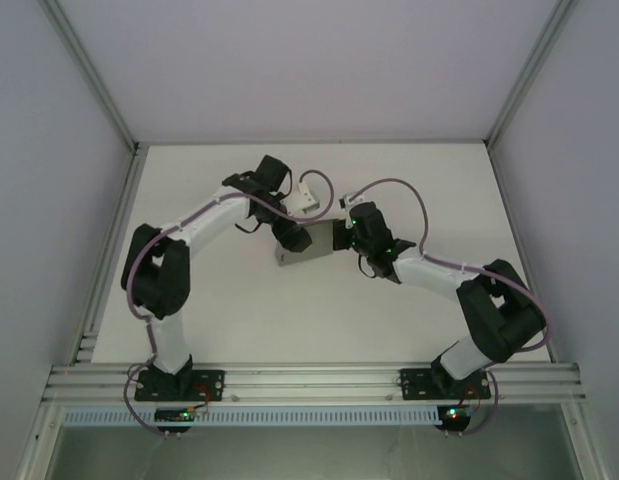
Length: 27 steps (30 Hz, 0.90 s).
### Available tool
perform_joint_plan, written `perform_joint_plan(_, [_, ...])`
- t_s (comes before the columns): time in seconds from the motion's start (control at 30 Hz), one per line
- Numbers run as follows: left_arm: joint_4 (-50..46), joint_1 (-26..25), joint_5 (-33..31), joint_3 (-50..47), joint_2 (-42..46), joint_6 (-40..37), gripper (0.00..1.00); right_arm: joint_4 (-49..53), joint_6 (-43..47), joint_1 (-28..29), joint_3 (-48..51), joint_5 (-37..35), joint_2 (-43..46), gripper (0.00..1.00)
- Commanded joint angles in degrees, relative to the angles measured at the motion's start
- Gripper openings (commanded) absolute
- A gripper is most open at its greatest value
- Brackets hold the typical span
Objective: Assemble paper box
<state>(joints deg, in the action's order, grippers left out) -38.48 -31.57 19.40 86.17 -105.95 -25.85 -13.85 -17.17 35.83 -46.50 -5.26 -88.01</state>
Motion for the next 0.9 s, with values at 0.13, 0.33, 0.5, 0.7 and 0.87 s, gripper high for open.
perform_joint_plan(0.13, [9.08,-0.45,-6.54,-8.45,10.32,11.49,1.00,19.94,-4.45,5.30,-2.39,-6.06,-2.43,0.00])
perform_joint_plan(0.33, [7.18,-0.49,-16.42,-12.26,14.84,23.67,1.00,25.38,-6.12,8.34,-6.35,-11.67,-4.05,0.00])
perform_joint_plan(0.5, [1.92,-0.81,-18.04,-15.41,21.88,30.04,0.97,29.67,-6.93,9.68,-9.20,-13.04,-5.53,0.00])
perform_joint_plan(0.7, [1.83,-0.77,-19.02,-21.79,28.19,32.10,0.66,32.50,-7.32,11.05,-11.80,-13.70,-6.92,0.00])
perform_joint_plan(0.87, [2.62,-0.42,-17.26,-21.78,25.73,32.57,0.43,34.63,-7.86,11.40,-12.82,-12.67,-7.61,0.00])
